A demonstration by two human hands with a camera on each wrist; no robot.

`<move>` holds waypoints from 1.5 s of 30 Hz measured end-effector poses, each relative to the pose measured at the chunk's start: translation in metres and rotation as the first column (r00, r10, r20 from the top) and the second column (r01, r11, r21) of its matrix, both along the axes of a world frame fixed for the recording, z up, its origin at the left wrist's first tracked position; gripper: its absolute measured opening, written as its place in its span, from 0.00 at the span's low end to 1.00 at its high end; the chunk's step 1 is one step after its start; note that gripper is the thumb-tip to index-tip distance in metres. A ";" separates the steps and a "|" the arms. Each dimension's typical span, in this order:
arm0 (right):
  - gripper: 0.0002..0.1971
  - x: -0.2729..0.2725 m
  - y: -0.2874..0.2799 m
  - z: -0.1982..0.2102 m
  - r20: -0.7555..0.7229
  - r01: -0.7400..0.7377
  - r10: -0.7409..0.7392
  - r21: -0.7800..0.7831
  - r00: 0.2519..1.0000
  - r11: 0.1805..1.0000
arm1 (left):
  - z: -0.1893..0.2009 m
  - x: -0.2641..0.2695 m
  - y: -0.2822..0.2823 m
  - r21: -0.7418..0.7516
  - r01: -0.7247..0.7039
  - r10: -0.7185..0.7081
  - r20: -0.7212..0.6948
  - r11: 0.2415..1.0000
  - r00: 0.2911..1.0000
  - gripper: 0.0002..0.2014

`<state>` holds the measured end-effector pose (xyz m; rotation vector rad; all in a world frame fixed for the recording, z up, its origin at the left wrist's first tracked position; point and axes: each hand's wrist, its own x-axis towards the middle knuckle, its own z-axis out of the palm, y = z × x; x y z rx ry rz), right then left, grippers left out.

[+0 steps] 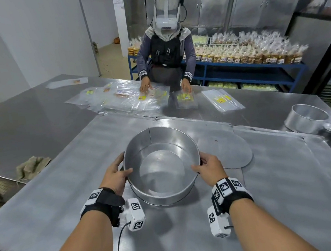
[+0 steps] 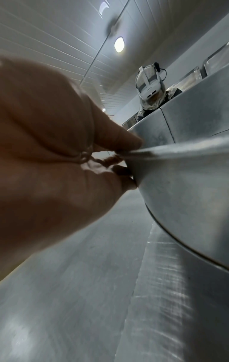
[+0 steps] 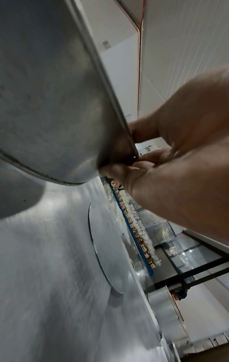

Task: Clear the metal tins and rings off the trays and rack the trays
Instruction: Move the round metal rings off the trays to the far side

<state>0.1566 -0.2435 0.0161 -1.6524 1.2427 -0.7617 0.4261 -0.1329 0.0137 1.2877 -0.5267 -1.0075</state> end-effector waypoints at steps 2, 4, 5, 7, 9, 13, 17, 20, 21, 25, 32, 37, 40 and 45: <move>0.20 0.004 -0.002 -0.005 -0.039 0.021 -0.022 -0.006 0.999 1.000 | -0.003 0.000 -0.003 0.010 -0.007 0.007 0.035 1.000 0.999 0.34; 0.19 0.007 -0.005 -0.010 -0.063 0.047 -0.048 -0.012 0.997 0.999 | -0.005 -0.001 -0.006 0.018 -0.001 -0.001 0.067 1.000 0.998 0.34; 0.19 0.008 -0.006 -0.011 -0.081 0.066 -0.066 -0.012 0.994 0.998 | -0.007 -0.001 -0.008 0.024 -0.001 0.000 0.075 1.000 0.997 0.34; 0.19 0.009 -0.009 -0.015 -0.100 0.090 -0.090 -0.004 0.991 0.996 | -0.010 -0.002 -0.011 0.037 0.001 -0.004 0.083 0.999 0.997 0.34; 0.18 0.009 -0.011 -0.017 -0.114 0.094 -0.093 0.006 0.989 0.996 | -0.013 -0.003 -0.014 0.041 0.008 -0.011 0.093 0.999 0.996 0.34; 0.18 0.011 -0.016 -0.020 -0.113 0.090 -0.087 0.027 0.990 0.996 | -0.013 -0.004 -0.021 0.060 0.022 -0.030 0.129 0.998 0.991 0.34; 0.16 0.010 -0.021 -0.028 -0.075 0.090 -0.085 0.064 0.994 0.994 | -0.021 0.001 -0.026 0.088 0.030 -0.041 0.121 0.996 0.992 0.33; 0.14 0.007 -0.024 -0.035 -0.062 0.084 -0.079 0.083 0.995 0.993 | -0.031 0.001 -0.028 0.109 0.004 -0.016 0.111 0.994 0.994 0.32; 0.14 0.006 -0.025 -0.037 -0.041 0.081 -0.078 0.092 0.996 0.992 | -0.034 -0.001 -0.028 0.104 -0.019 0.008 0.099 0.994 0.995 0.31; 0.04 -0.005 -0.033 -0.043 0.013 0.169 -0.171 0.114 0.985 0.979 | -0.039 -0.011 -0.030 0.076 -0.111 0.107 0.055 0.991 0.993 0.27; 0.24 -0.066 -0.081 -0.067 -0.340 0.671 -0.627 0.017 0.701 0.741 | -0.055 -0.008 -0.036 0.065 -0.210 0.208 0.033 0.976 0.978 0.22; 0.36 -0.088 -0.122 -0.083 -0.495 0.768 -0.638 0.098 0.589 0.633 | -0.059 -0.011 -0.039 0.053 -0.274 0.272 0.052 0.960 0.961 0.23; 0.38 -0.091 -0.140 -0.081 -0.557 0.750 -0.568 0.160 0.605 0.642 | -0.058 -0.018 -0.040 0.031 -0.297 0.295 0.051 0.954 0.954 0.23; 0.23 -0.081 -0.144 -0.070 -0.830 0.489 -0.216 0.077 0.515 0.869 | -0.063 -0.017 -0.043 0.026 -0.321 0.319 0.067 0.947 0.945 0.24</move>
